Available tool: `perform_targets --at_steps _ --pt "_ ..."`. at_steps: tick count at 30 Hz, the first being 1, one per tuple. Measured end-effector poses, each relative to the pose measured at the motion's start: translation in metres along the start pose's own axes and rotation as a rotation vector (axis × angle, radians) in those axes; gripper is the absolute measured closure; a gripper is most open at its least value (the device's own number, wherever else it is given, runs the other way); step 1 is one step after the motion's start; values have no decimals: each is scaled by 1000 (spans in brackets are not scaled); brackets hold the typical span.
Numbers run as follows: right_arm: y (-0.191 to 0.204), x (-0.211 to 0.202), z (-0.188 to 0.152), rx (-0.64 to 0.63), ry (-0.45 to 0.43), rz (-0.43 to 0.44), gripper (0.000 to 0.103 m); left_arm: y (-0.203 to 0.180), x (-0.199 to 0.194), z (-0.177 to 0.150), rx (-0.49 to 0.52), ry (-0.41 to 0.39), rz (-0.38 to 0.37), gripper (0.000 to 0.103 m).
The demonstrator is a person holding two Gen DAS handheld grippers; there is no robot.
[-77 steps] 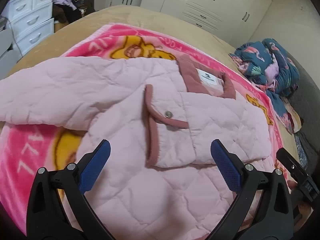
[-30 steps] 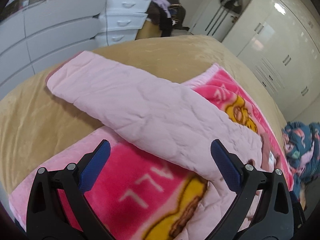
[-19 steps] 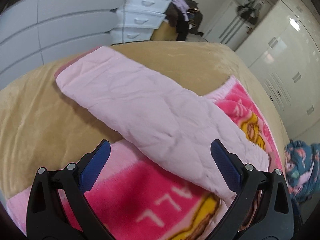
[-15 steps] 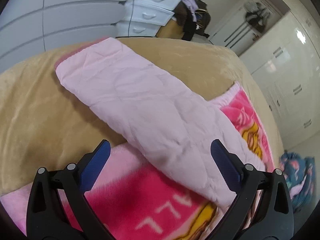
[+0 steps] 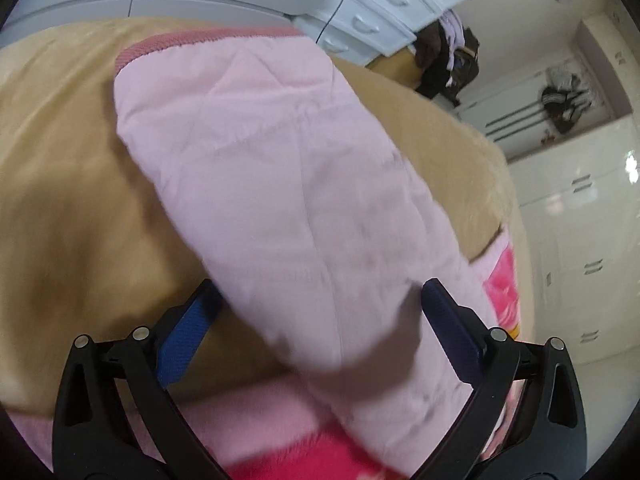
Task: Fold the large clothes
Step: 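Grasp the other sleeve cuff with the left gripper, then lift the held sleeve, lay it across the jacket front, open left gripper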
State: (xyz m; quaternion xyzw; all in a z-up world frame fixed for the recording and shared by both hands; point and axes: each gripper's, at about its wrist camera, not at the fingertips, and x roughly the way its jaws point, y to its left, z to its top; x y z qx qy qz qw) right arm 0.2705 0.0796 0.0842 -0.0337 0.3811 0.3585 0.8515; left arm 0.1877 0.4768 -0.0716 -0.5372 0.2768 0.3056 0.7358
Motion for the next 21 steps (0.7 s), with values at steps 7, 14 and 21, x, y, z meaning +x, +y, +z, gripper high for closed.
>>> perform_targets --at_steps 7,14,21 --pt "-36 -7 -22 97 10 10 4 23 -10 6 -78 -81 -162 63" --pt "-57 -22 -45 127 6 -13 4 9 -35 2 -40 -132 -247 92" --pt "-85 -46 -60 165 -1 -57 4 -48 -91 -6 95 -212 -353 92"
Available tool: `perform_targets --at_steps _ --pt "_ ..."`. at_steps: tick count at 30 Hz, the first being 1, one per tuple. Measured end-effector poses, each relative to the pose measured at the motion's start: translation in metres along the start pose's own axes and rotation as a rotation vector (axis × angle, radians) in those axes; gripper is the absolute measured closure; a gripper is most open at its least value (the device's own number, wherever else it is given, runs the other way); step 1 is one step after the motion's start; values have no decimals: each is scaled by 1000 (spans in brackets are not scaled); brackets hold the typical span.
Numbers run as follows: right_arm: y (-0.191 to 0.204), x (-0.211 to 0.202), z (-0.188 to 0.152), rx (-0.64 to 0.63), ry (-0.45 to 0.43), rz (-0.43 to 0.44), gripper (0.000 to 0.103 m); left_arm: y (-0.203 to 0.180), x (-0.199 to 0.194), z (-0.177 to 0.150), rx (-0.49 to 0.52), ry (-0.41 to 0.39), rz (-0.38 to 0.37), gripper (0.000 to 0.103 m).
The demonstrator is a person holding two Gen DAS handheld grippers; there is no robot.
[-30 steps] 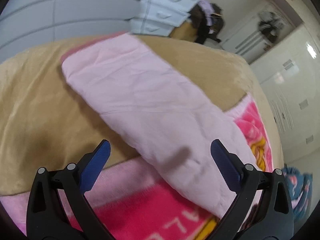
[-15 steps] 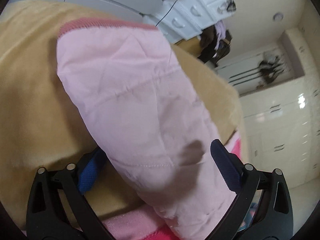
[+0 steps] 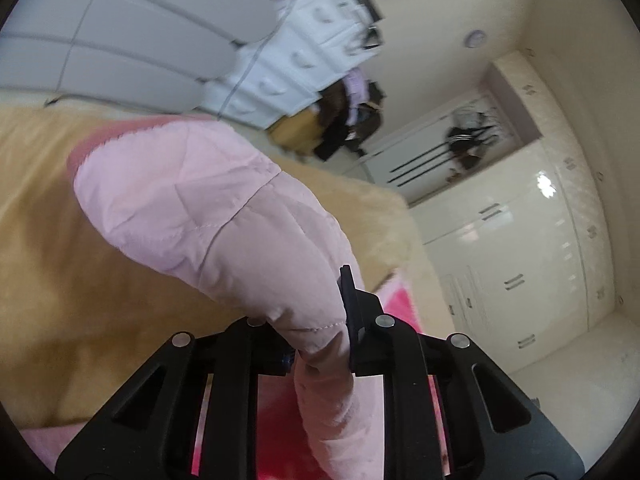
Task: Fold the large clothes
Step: 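Lift the held sleeve, lay it across the jacket front, open left gripper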
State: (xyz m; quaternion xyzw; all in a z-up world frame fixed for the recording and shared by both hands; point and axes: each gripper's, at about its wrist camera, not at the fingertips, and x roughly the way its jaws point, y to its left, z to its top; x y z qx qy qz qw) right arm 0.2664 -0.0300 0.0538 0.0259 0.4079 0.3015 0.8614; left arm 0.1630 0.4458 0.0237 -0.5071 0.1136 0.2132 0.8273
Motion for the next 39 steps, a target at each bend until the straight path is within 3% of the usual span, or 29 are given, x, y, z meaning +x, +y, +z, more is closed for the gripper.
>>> perform_targets --at_steps 9,16,32,39 --pt "-25 -39 -5 34 -53 -29 4 -79 -39 -16 170 -43 -123 92" --pt "-47 -69 -12 75 -95 -49 4 -137 -67 -47 303 -36 -244 92" --pt "-100 -109 -39 215 -154 -77 4 -199 -111 -109 504 9 -443 92" --pt "-122 -121 -47 280 -183 -83 4 -240 -119 -163 681 60 -546 92"
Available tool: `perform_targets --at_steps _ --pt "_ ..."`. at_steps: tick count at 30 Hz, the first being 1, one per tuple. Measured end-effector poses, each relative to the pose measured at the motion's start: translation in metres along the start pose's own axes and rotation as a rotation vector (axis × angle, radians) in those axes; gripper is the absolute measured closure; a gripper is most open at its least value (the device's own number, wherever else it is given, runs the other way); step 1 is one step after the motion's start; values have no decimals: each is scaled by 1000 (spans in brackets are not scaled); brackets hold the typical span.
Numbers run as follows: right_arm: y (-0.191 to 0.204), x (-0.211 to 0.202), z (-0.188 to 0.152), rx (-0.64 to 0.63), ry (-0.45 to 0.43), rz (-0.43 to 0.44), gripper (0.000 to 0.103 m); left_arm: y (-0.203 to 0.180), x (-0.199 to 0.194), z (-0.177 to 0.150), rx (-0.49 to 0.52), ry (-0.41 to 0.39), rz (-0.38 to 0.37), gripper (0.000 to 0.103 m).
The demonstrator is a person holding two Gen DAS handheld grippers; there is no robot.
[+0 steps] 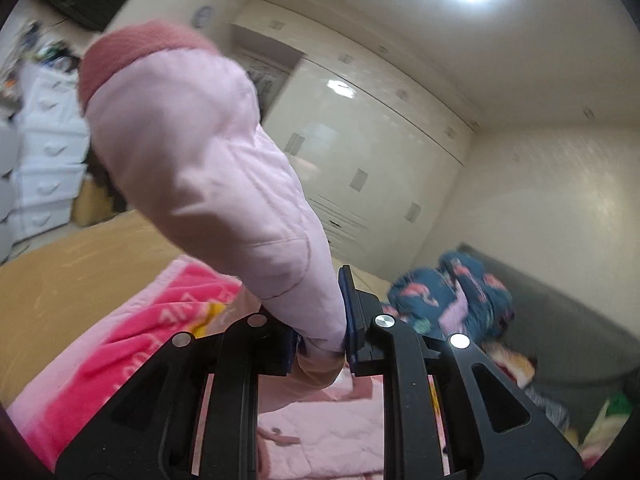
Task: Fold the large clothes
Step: 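Lift the held sleeve, lay it across the jacket front, open left gripper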
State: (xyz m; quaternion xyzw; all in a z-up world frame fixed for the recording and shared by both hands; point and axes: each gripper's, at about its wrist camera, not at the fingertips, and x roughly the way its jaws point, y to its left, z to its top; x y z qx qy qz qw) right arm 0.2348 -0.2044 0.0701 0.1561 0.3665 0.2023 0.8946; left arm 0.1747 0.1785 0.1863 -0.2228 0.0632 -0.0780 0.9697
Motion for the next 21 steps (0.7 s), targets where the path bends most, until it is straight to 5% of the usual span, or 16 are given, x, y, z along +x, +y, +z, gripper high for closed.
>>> perform_targets --at_steps 13,21 --pt "-47 -19 6 152 -58 -26 4 -82 72 -85 252 231 -176 91" --pt "-89 -28 0 318 -84 -45 4 -89 101 -146 304 396 -191 91"
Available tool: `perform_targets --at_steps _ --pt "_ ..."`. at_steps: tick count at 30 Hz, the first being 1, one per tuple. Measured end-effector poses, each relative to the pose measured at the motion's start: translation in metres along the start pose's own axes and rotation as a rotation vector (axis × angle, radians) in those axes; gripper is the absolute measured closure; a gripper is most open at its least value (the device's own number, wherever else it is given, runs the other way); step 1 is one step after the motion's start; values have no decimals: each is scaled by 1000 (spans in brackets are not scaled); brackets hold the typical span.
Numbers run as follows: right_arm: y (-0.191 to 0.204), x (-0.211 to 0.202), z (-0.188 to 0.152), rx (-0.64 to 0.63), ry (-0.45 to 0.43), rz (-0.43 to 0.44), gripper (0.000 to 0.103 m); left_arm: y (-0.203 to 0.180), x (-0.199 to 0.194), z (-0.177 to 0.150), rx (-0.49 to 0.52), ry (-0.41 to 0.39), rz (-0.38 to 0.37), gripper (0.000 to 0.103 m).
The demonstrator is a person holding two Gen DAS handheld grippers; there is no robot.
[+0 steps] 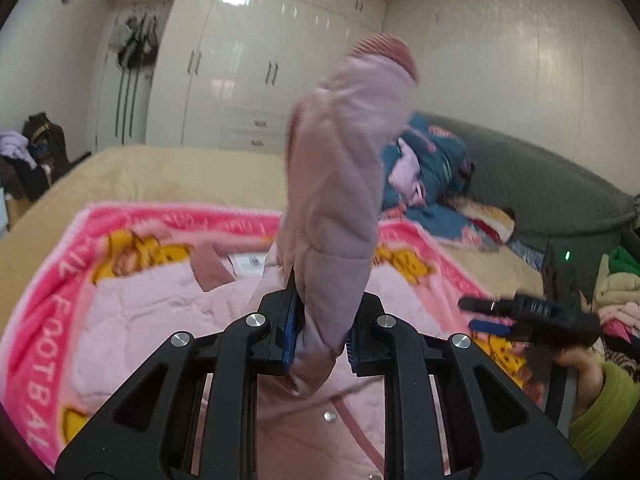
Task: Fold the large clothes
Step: 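Lift the held sleeve, lay it across the jacket front, open left gripper, then move the right gripper to the pink-trimmed front edge of the jacket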
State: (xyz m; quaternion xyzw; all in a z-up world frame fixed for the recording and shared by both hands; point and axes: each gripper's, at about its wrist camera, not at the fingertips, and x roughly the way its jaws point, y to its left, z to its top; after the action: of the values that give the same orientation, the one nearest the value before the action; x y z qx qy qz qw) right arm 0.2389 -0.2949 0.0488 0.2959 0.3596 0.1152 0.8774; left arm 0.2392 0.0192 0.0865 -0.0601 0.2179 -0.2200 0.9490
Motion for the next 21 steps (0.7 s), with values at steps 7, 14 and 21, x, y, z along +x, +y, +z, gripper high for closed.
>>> perform_targets --at_steps 7,14,21 --pt "-18 -6 4 75 -22 -5 4 -25 37 -31 96 126 33 89" --pt "-23 -9 3 89 -25 -6 4 -38 73 -67 142 301 35 69" --pt "-23 -12 3 93 -18 -2 4 -63 77 -85 247 400 22 15"
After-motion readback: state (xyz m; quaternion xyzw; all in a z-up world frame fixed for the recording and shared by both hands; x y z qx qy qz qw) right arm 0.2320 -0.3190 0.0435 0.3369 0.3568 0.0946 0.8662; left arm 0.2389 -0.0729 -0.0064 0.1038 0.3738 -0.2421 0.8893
